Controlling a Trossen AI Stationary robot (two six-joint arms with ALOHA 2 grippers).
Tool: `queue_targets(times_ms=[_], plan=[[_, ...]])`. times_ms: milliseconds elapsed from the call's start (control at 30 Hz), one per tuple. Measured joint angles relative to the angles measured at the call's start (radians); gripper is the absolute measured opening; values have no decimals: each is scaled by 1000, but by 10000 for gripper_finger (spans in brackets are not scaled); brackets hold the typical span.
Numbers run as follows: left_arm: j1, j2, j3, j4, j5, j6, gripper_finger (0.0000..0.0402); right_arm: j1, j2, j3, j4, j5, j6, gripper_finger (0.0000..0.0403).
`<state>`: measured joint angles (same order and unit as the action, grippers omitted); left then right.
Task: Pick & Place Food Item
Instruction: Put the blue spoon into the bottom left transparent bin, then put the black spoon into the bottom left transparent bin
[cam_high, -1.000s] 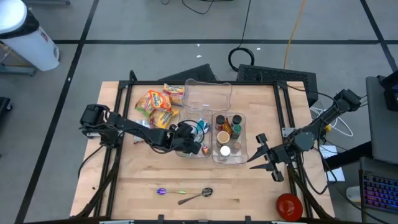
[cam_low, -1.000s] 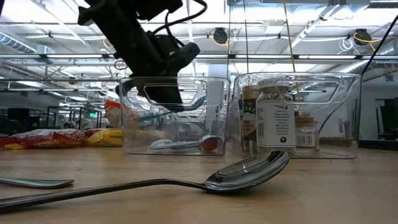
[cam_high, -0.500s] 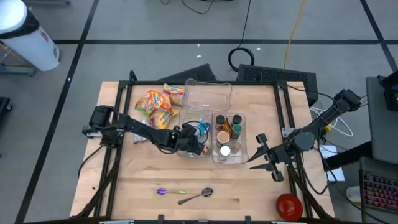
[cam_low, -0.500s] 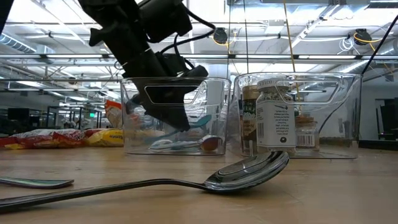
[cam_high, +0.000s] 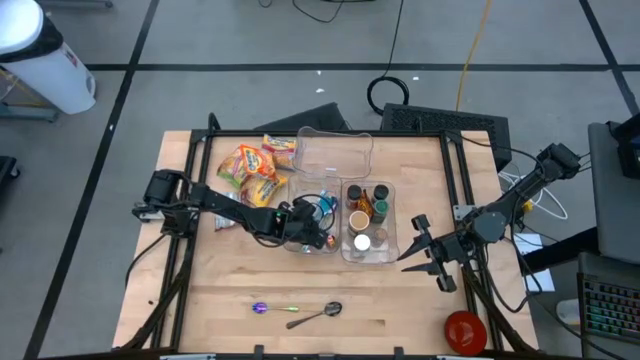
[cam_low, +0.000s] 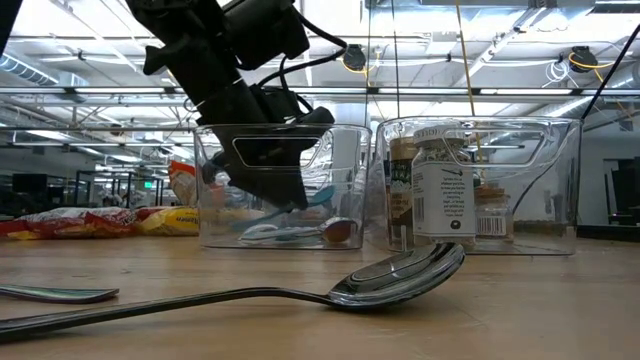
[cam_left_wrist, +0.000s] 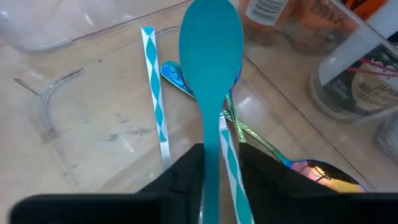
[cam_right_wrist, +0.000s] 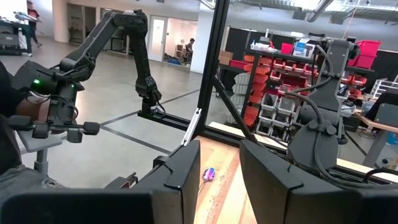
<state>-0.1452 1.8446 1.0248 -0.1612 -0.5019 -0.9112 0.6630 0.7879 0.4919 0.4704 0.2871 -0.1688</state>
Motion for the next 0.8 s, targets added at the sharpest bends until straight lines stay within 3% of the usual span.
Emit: queue_targets(times_ms=[167,367,800], plan=[[-1,0,0,5,4,23,167,0,0,0,0,0,0,105],[0,2,0,10,8,78,208,0,0,0,-1,0,0,105],[0,-93,-2,34,13,142,223,0,0,-1,-5,1,0,105]])
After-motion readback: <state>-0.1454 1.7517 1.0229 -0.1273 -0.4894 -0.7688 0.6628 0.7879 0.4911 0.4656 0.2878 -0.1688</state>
